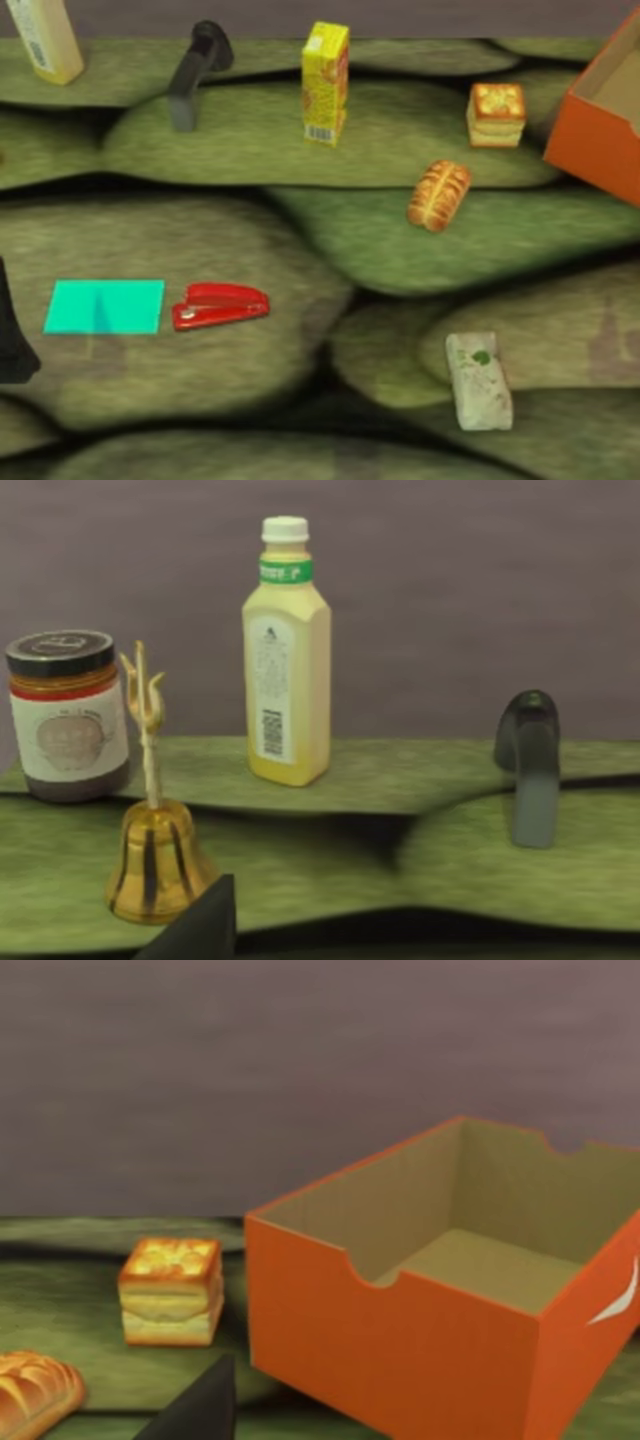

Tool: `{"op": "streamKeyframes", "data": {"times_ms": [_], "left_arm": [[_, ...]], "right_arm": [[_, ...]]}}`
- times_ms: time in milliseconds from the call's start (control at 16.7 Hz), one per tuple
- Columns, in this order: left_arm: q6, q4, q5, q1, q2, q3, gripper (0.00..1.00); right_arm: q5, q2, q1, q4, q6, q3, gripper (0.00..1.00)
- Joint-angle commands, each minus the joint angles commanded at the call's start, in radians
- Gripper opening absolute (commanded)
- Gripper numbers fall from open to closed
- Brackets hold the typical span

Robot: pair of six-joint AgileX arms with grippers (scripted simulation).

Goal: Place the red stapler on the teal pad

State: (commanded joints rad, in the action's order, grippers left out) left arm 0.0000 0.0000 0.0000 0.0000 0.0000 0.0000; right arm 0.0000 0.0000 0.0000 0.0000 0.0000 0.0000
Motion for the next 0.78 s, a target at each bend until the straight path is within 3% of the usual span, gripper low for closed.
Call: {"op": "streamKeyframes", "data": {"times_ms": [360,780], "left_arm": [[0.061,-0.078,0.003,-0.035,0.104,0.103,1.00],[0.330,-0.431,-0.001,-0.170,0.674,0.576,1.00]], "right_arm": [[0.000,0.000,0.000,0.000,0.000,0.000,1.00],[0.000,0.000,0.000,0.000,0.000,0.000,1.00]]}}
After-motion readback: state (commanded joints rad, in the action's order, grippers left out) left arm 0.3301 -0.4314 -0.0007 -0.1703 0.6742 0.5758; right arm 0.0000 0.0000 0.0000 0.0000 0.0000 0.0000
